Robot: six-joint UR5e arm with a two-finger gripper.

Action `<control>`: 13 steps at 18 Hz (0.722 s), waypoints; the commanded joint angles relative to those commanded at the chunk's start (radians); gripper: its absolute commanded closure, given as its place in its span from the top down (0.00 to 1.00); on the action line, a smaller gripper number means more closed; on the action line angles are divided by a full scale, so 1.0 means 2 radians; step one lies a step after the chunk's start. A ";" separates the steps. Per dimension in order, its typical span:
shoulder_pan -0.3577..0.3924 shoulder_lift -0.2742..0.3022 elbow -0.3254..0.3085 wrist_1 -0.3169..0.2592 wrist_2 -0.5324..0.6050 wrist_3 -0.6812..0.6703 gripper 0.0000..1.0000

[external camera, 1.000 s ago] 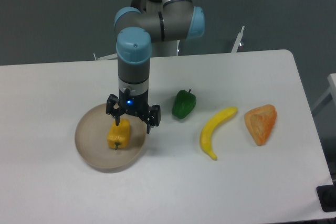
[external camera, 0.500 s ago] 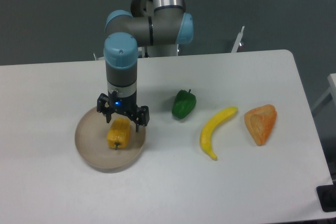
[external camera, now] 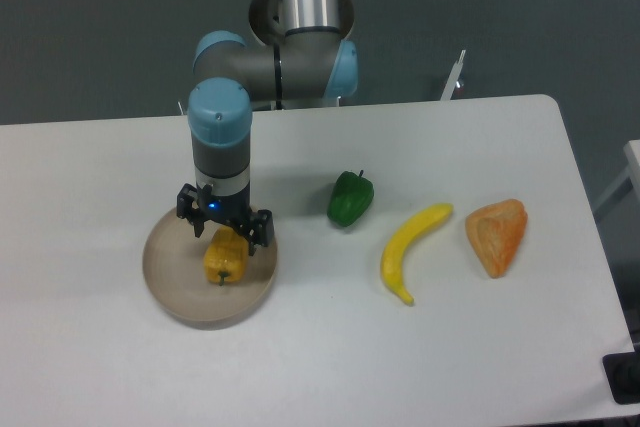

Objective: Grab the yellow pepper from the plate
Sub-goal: 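Lower the open gripper around the yellow pepper and close it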

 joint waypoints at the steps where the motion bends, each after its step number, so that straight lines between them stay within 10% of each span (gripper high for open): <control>1: 0.000 -0.005 0.001 0.000 0.002 0.000 1.00; 2: 0.000 -0.010 0.003 0.000 0.009 0.002 0.99; 6: 0.000 -0.012 0.004 -0.001 0.014 0.007 0.44; 13: 0.005 -0.001 0.009 -0.004 0.015 0.021 0.37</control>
